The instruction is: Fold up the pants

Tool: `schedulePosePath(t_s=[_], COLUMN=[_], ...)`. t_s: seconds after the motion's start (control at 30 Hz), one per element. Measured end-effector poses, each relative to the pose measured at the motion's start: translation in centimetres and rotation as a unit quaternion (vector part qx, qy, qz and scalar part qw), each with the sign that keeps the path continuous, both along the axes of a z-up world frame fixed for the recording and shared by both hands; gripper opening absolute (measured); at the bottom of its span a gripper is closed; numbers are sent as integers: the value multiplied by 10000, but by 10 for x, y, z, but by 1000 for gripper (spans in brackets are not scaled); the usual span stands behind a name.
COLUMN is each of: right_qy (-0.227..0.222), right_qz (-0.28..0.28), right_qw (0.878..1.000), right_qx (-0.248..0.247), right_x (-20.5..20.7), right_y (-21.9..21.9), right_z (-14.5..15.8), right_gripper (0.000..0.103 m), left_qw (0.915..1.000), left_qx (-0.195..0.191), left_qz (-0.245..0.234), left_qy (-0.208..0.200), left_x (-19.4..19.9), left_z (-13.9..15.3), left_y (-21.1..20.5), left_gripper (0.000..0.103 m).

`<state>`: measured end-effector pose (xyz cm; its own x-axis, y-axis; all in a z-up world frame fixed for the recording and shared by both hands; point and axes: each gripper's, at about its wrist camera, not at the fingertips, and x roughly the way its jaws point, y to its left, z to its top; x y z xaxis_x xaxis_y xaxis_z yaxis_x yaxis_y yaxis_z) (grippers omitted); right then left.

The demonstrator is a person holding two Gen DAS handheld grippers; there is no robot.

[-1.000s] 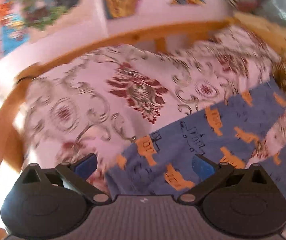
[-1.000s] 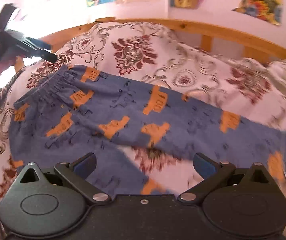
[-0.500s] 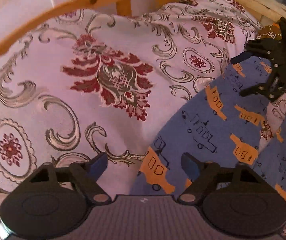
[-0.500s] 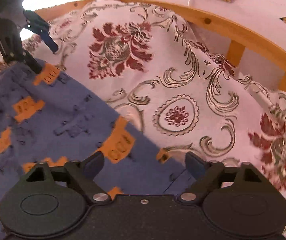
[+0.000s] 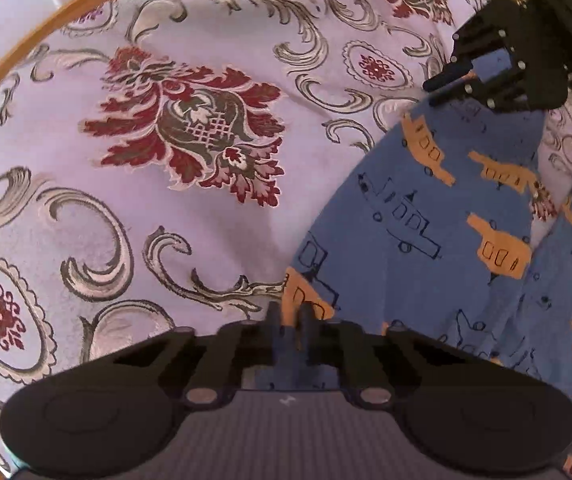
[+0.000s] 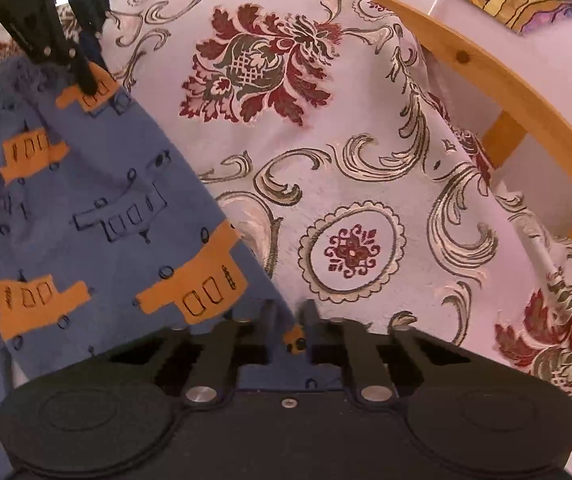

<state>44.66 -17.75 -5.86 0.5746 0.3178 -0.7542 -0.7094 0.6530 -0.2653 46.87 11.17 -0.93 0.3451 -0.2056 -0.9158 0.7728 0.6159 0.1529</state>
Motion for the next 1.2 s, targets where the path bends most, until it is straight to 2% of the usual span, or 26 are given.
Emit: schedulePosePath(t_s=[0.03, 0.17, 0.33, 0.53, 0.73, 0.93, 1.2], right_qy=[-16, -159, -419, -683, -707, -527, -121], right_qz=[-14, -30, -135, -114, -74, -119, -302], right_qw=[10000, 9998, 9986, 9966, 9958, 9957, 9952], right_qx=[37, 124, 306, 452, 584, 755, 925], right_x=[-2, -20, -52, -112, -185, -257, -331], right_y=[-1, -5, -12, -20, -25, -21, -6], right_z=[1, 6, 22, 45, 59, 58, 32], right_gripper=[0, 0, 0, 0, 0, 0, 0], left_qw=[10000, 9988, 9941, 9838, 9681, 9587, 9493], left_qx=[-1, -103, -87, -52, 127, 247, 475], left_qz=[47, 160, 64, -372, -999, -1536, -2150], left_qy=[-77, -451, -1076, -1755, -2294, -2379, -2243], left_x=[-2, -17, -47, -97, -166, -225, -285], left_z=[1, 13, 32, 52, 62, 54, 16], left_y=[-1, -2, -6, -7, -8, -1, 10], left_gripper=[2, 1, 1, 1, 1, 1, 1])
